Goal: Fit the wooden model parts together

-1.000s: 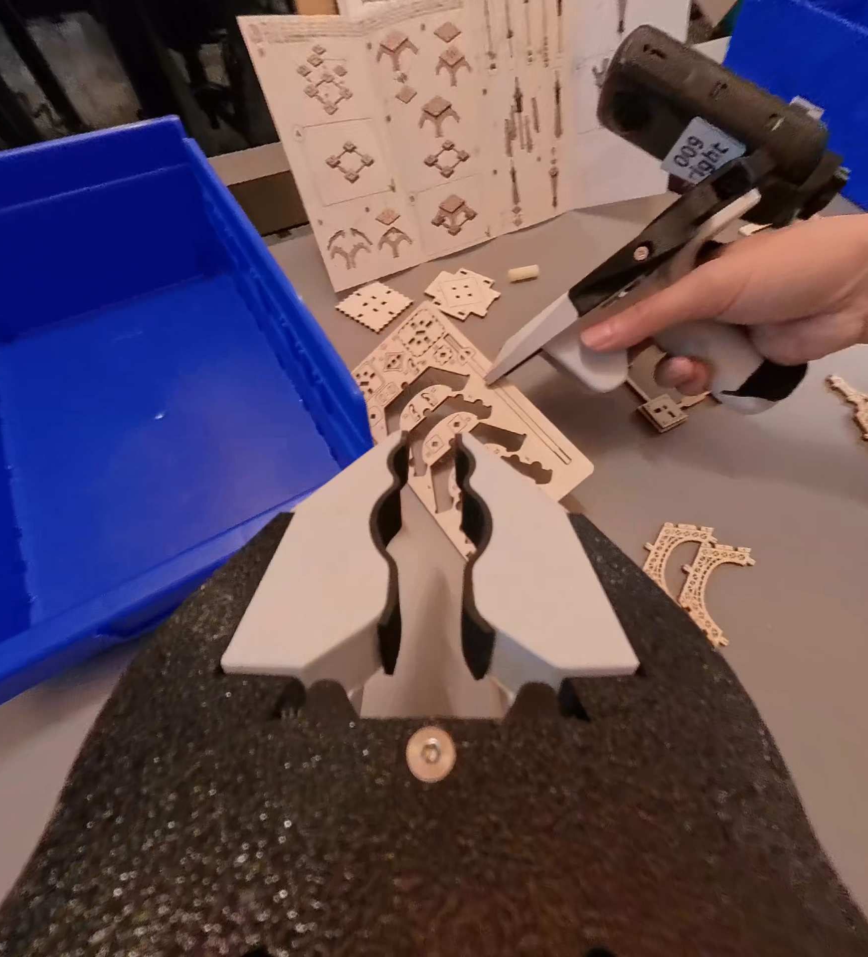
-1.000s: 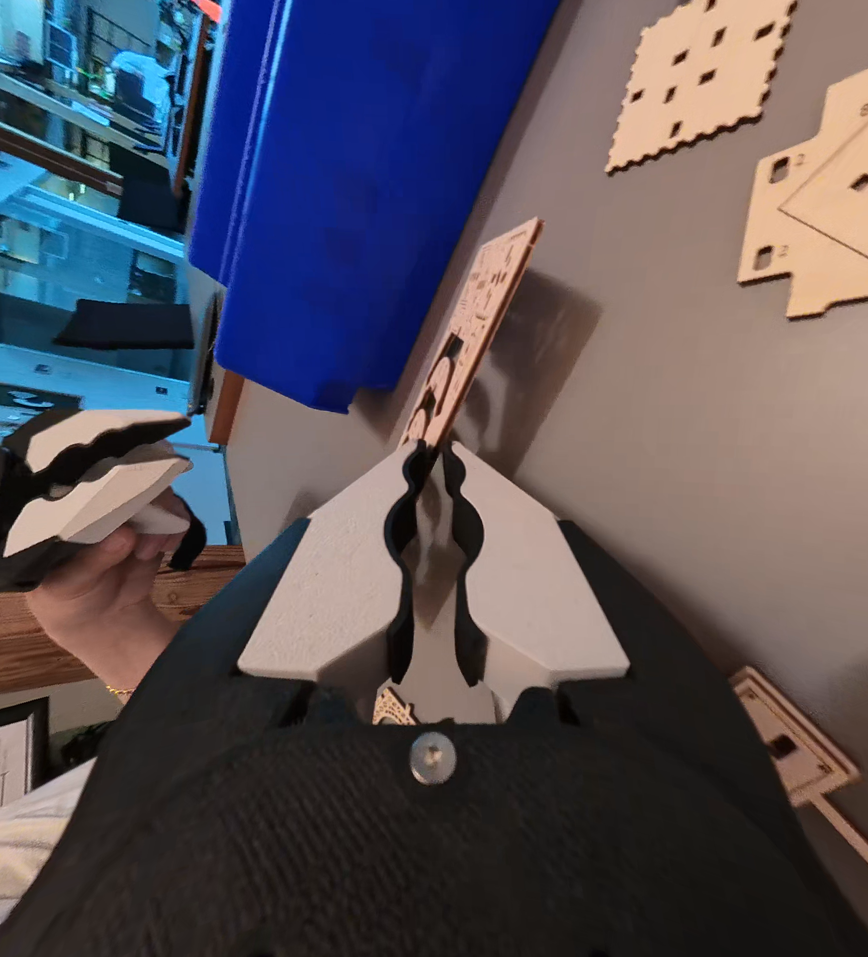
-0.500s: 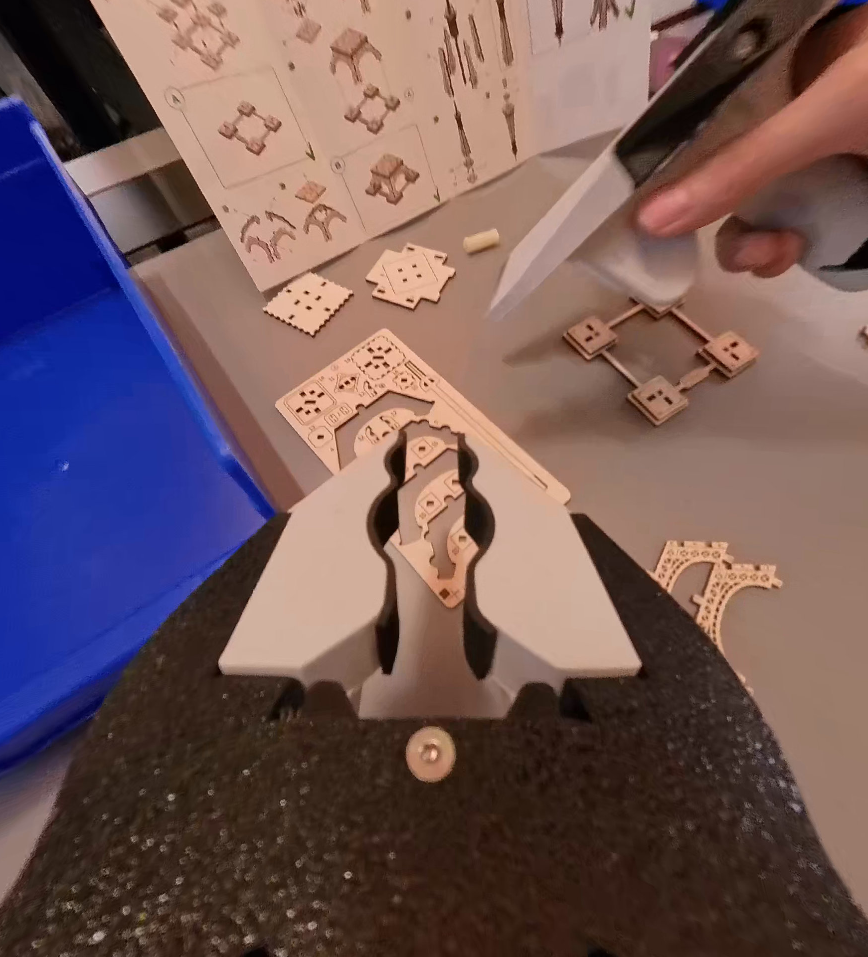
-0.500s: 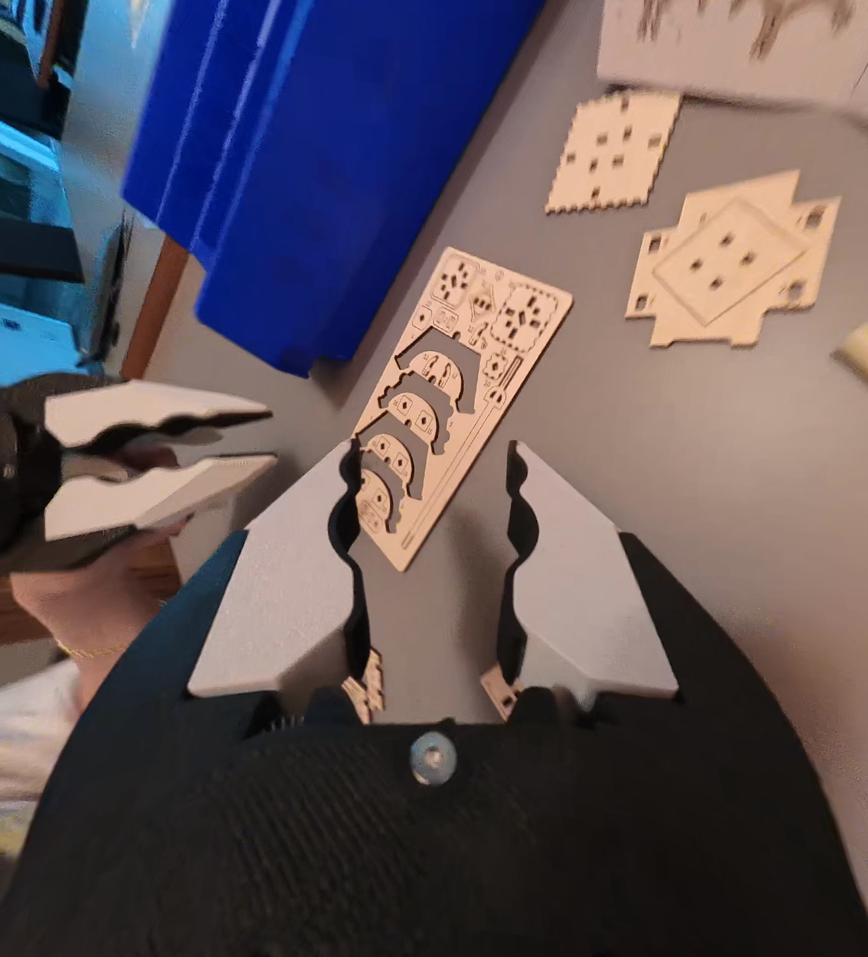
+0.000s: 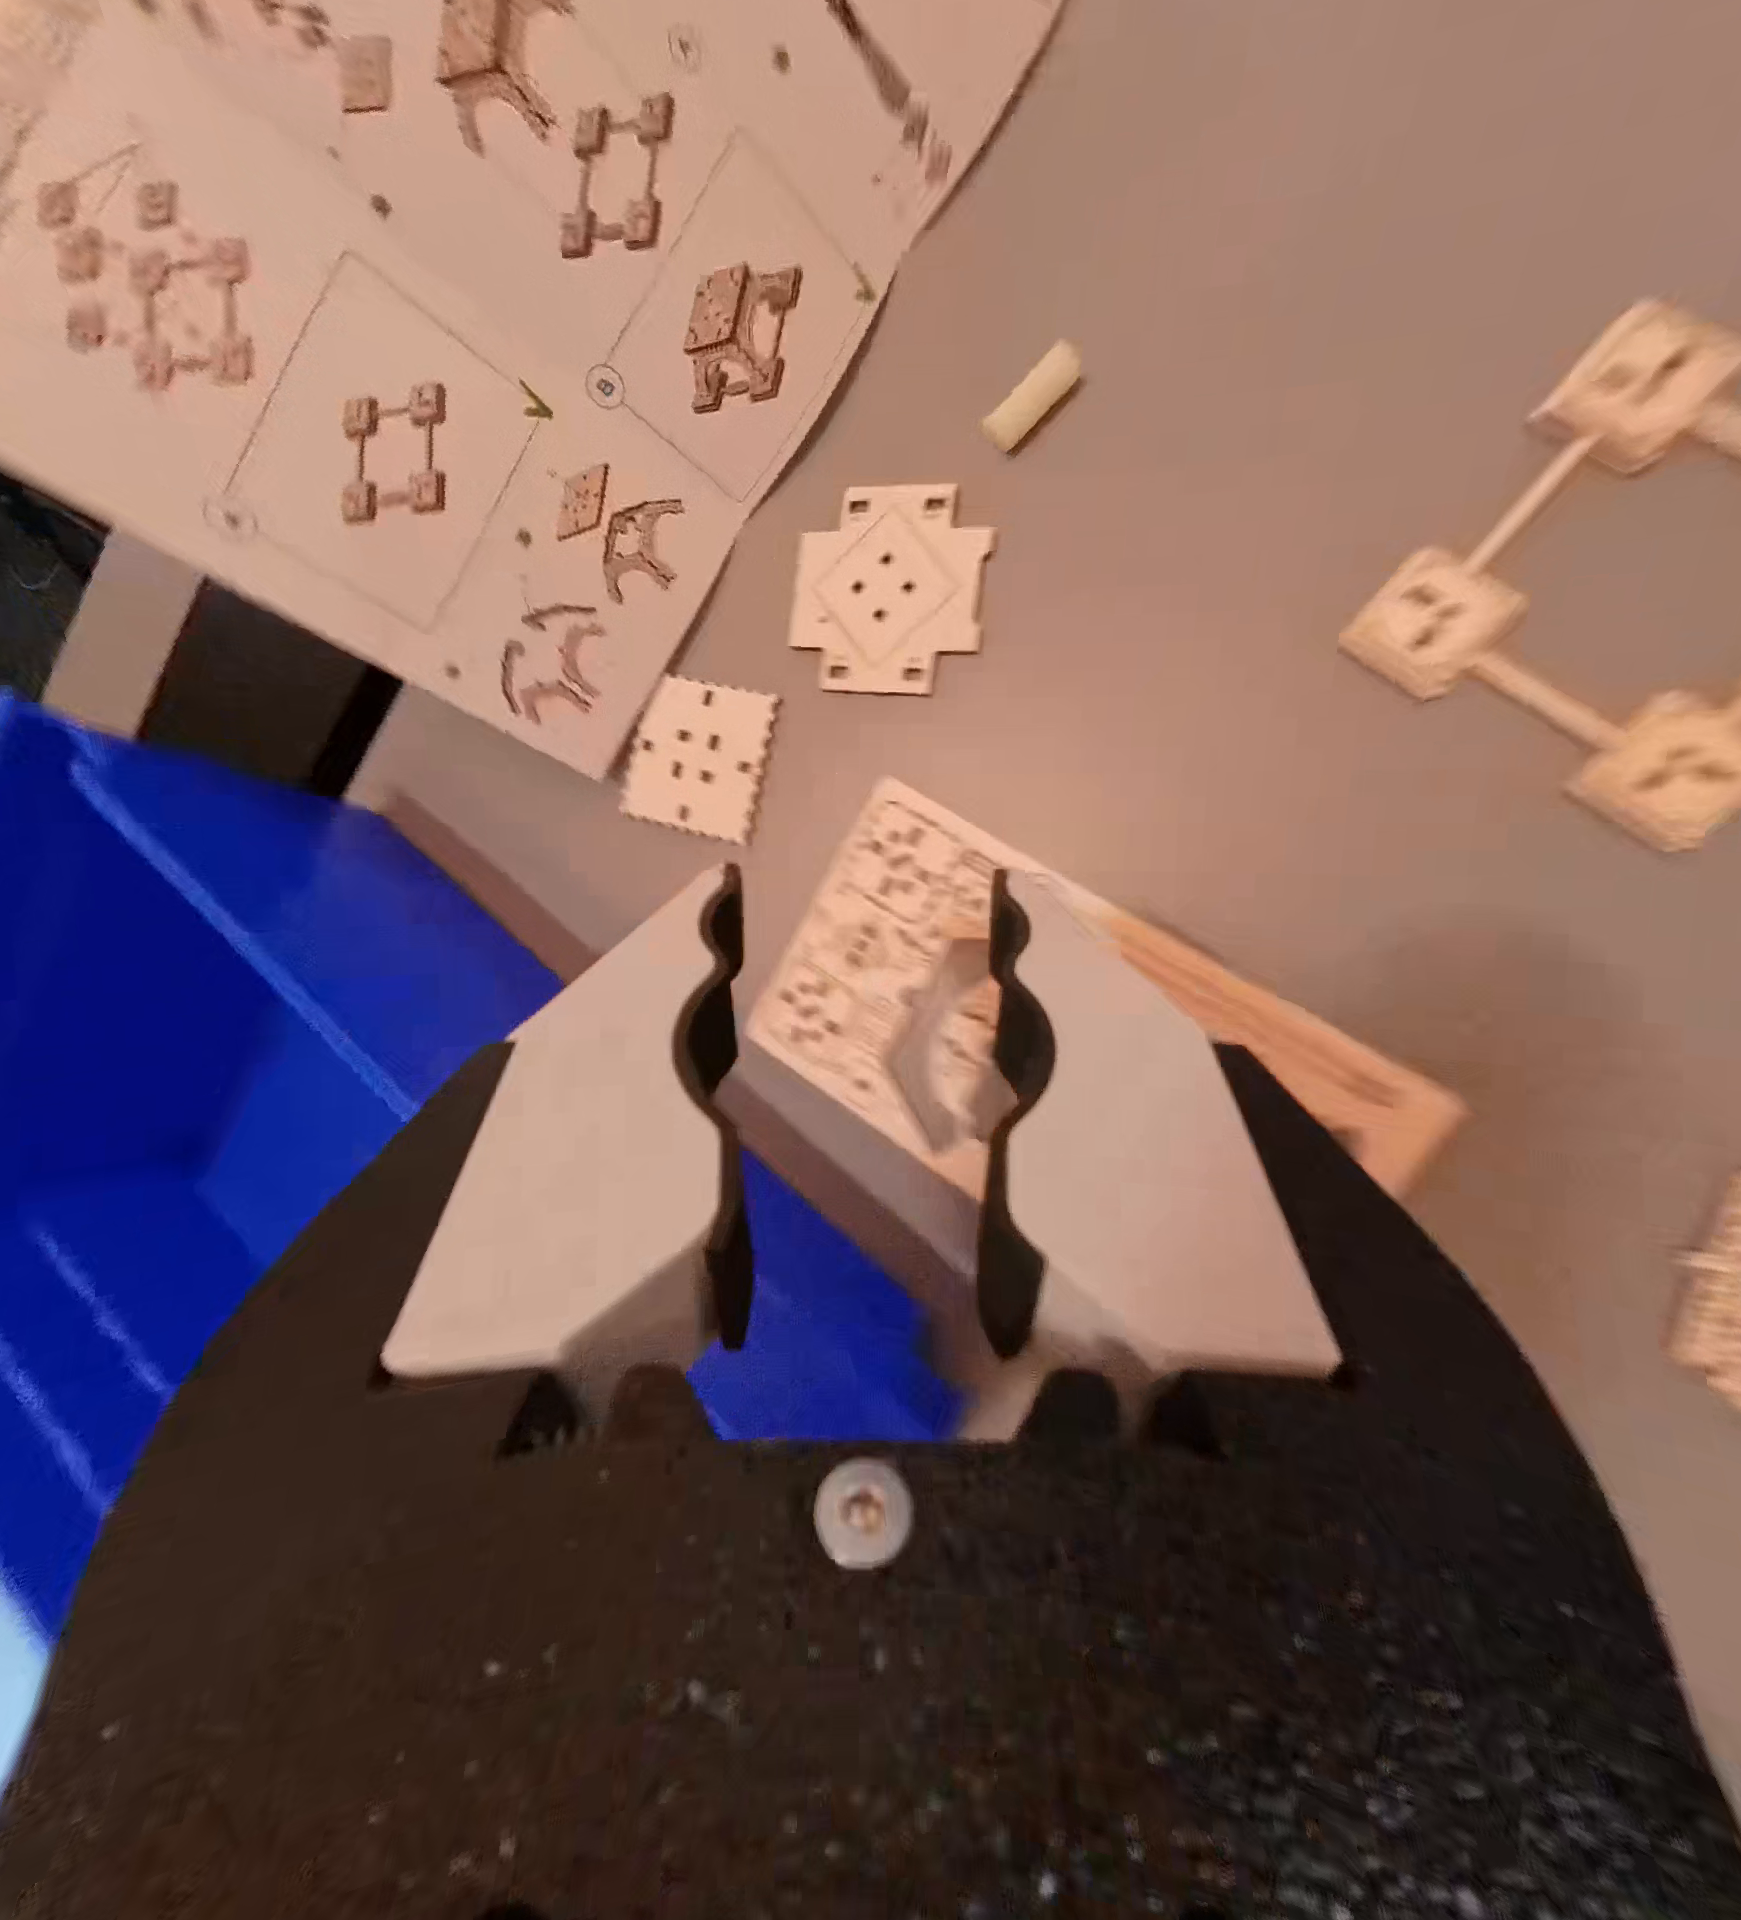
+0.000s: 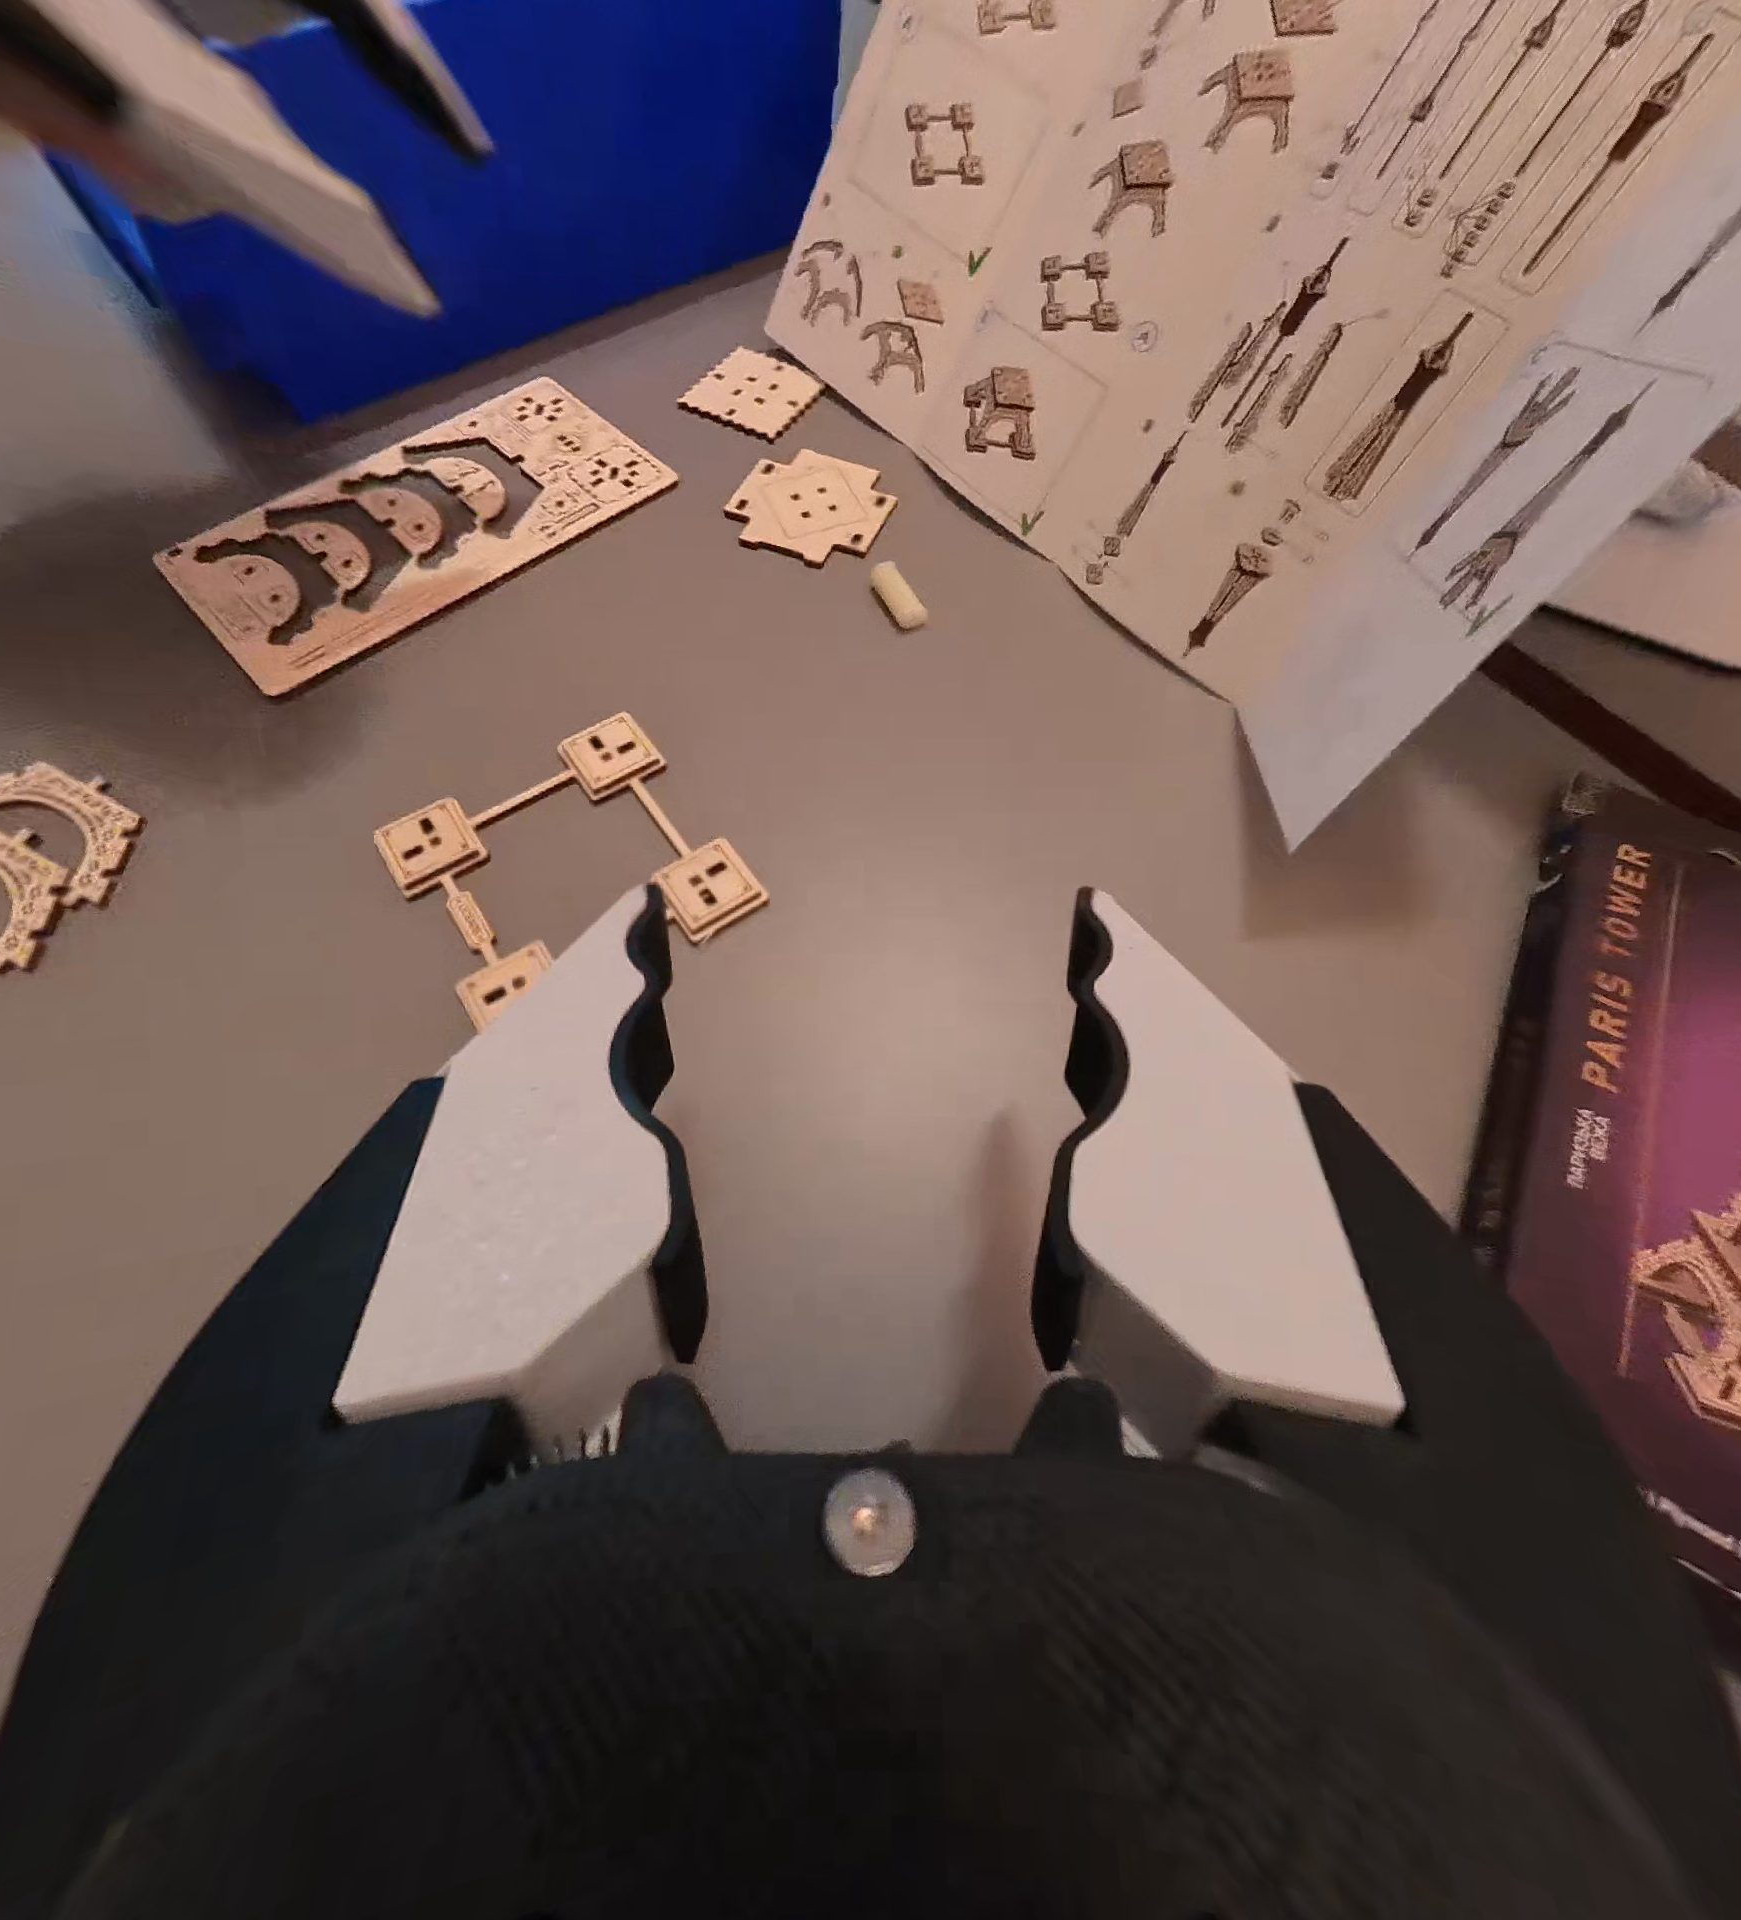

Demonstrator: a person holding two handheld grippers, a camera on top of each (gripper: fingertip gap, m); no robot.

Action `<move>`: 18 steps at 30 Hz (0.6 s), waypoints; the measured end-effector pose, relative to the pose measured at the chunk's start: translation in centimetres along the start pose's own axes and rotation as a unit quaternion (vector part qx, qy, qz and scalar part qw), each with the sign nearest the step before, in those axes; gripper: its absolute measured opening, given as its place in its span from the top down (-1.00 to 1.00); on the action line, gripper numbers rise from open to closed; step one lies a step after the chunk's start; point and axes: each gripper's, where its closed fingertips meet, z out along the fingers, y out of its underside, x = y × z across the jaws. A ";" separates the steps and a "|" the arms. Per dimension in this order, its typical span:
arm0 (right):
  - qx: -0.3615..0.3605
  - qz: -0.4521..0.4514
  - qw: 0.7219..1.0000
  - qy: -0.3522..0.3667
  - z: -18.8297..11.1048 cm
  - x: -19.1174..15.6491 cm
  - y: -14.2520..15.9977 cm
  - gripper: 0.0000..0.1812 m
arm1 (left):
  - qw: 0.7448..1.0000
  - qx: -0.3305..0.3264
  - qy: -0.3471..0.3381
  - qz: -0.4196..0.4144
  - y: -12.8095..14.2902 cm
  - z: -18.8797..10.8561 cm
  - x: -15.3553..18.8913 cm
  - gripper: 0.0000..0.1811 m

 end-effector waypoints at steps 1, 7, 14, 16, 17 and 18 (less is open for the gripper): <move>0.014 0.001 1.000 -0.008 -0.2 -0.1 0.3 0.17 | 0.999 -0.026 0.008 0.033 -0.2 1.3 -1.0 0.46; 0.092 0.007 0.994 -0.055 -2.3 -2.0 1.5 0.16 | 0.986 -0.070 0.098 0.115 -0.5 6.8 -4.0 0.35; 0.120 0.068 0.990 -0.041 -3.5 -0.2 2.2 0.17 | 0.967 -0.189 0.151 0.084 1.6 8.2 -4.8 0.33; 0.119 0.068 0.990 -0.042 -3.4 -0.2 2.3 0.15 | 0.962 -0.210 0.145 0.093 1.7 8.6 -5.0 0.36; 0.116 0.068 0.990 -0.044 -3.4 -0.3 2.3 0.14 | 0.960 -0.218 0.150 0.093 1.8 8.8 -4.9 0.38; 0.113 0.068 0.990 -0.044 -3.3 -0.3 2.4 0.12 | 0.958 -0.224 0.156 0.088 1.8 9.0 -4.7 0.39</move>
